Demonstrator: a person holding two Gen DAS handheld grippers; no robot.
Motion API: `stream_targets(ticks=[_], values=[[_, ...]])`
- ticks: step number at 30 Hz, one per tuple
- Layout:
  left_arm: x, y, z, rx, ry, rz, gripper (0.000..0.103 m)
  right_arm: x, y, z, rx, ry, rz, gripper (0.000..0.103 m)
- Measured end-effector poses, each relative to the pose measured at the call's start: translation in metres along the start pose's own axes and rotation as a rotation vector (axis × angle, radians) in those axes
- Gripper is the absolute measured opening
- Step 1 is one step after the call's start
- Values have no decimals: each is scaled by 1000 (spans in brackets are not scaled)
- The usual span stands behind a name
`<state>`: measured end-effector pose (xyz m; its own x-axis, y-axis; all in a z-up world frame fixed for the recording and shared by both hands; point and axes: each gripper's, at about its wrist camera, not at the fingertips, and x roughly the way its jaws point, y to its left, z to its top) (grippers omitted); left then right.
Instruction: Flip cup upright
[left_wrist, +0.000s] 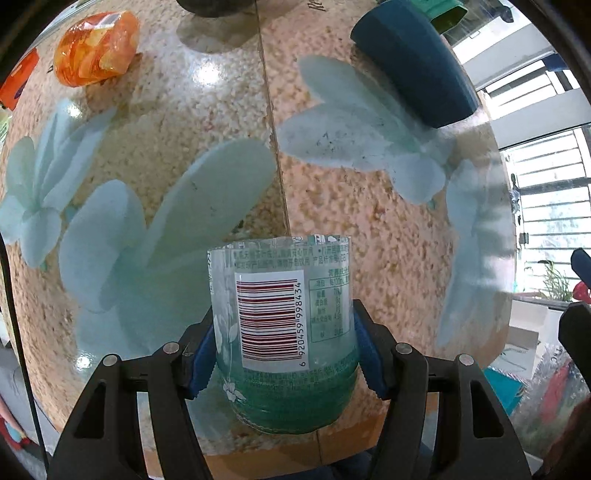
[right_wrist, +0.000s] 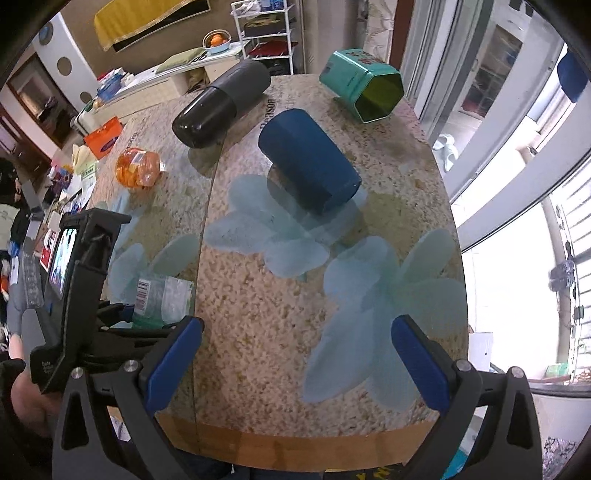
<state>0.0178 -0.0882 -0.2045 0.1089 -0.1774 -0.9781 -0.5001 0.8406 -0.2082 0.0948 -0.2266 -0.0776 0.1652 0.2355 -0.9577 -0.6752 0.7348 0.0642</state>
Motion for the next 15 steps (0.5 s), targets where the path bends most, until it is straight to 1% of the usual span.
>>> stream_targets(ticks=[4,9,15], values=[[6,-1,-1,-7,9,5,69,2,-3,1,-17,5,3,103],[7,-3,-3,1,-6,24,69,3,-3,0,-29,10,8,103],[9,-5,-5,8,-10,28,77,3,-3,-2,-28,9,14,103]])
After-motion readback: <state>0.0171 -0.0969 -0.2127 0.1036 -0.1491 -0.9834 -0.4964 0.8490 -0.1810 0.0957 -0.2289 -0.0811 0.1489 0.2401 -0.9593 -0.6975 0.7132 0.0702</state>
